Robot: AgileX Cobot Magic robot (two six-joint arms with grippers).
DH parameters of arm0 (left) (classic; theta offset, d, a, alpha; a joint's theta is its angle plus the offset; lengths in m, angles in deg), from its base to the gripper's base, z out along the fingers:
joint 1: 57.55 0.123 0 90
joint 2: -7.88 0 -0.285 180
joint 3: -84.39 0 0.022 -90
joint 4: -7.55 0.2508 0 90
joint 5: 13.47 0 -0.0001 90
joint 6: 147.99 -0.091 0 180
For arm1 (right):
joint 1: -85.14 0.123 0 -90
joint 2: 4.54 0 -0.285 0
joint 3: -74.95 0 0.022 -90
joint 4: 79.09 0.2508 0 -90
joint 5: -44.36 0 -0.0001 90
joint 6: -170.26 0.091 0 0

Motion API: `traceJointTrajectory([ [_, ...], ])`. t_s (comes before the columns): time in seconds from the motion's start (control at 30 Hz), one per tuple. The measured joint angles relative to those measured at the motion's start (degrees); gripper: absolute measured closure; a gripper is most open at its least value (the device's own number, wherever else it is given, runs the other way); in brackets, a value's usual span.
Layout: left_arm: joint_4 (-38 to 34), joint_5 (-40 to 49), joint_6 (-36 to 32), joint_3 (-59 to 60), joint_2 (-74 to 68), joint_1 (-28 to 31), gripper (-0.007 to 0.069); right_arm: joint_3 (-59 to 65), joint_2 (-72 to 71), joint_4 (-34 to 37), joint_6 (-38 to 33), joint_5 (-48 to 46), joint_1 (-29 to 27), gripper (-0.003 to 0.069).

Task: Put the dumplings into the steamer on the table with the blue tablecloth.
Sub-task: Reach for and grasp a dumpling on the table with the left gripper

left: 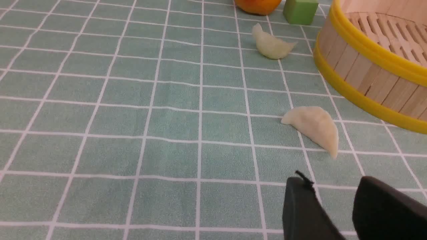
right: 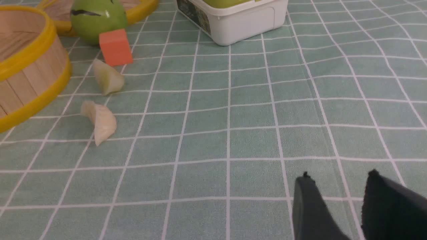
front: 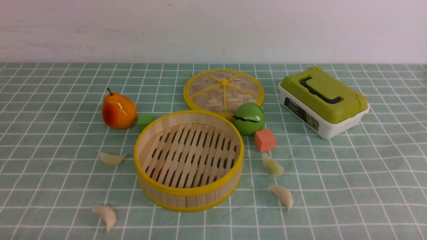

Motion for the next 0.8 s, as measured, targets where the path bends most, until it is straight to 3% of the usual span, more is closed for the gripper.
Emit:
traceJointTrajectory([
  [0.8, 0.0, 0.0, 0.0, 0.0, 0.0, 0.0, 0.0387, 0.0, 0.0, 0.0, 0.0, 0.0, 0.0, 0.0419],
])
